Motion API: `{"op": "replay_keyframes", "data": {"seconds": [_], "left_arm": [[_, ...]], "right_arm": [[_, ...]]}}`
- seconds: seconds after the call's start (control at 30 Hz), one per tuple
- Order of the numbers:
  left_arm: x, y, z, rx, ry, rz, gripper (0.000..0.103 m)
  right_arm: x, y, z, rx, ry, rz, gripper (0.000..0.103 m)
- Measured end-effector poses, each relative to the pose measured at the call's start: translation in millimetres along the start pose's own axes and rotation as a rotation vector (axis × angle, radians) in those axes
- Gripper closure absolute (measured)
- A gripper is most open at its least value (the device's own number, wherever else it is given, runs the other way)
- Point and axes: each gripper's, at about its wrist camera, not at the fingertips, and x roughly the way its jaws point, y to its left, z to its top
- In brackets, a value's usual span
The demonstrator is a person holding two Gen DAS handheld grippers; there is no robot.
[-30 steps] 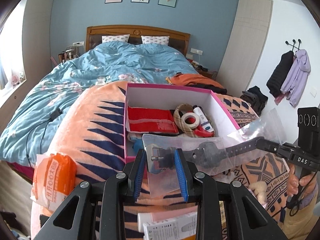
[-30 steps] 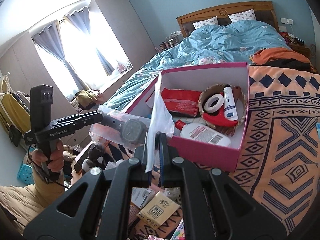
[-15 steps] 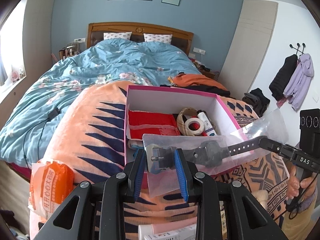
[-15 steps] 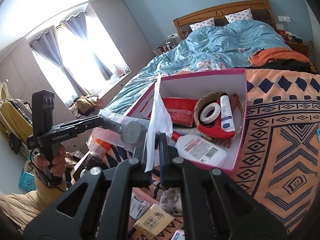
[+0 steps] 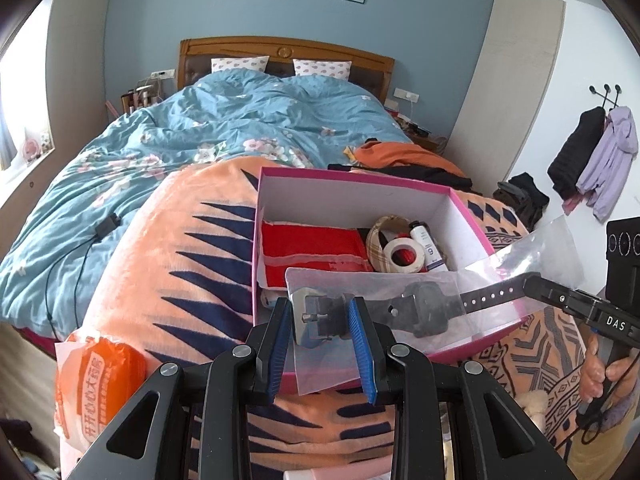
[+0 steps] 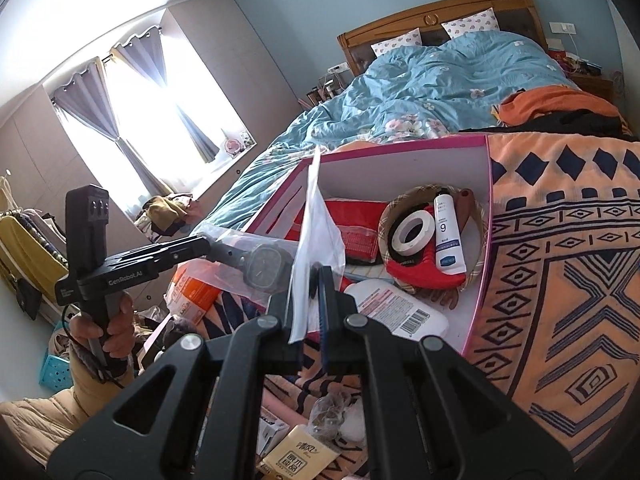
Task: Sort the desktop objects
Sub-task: 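Carry the bagged watch with both grippers over the pink box, then lower the bagged watch into the pink box and open both grippers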
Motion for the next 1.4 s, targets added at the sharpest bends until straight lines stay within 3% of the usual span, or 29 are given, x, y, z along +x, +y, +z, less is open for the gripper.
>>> {"op": "replay_keyframes", "data": {"seconds": [1.1, 1.4], "left_arm": [[36.6, 4.6, -0.7, 0.036, 0.047, 0.076, 0.074], [44.8, -5.5, -4.7, 0.065, 0.071, 0.073, 0.074]], "right_arm": [[32.3, -12.5, -4.3, 0.044, 0.062, -0.002, 0.096], [36.7, -24.2, -9.4, 0.045, 0.098, -0.064, 0.096]]}}
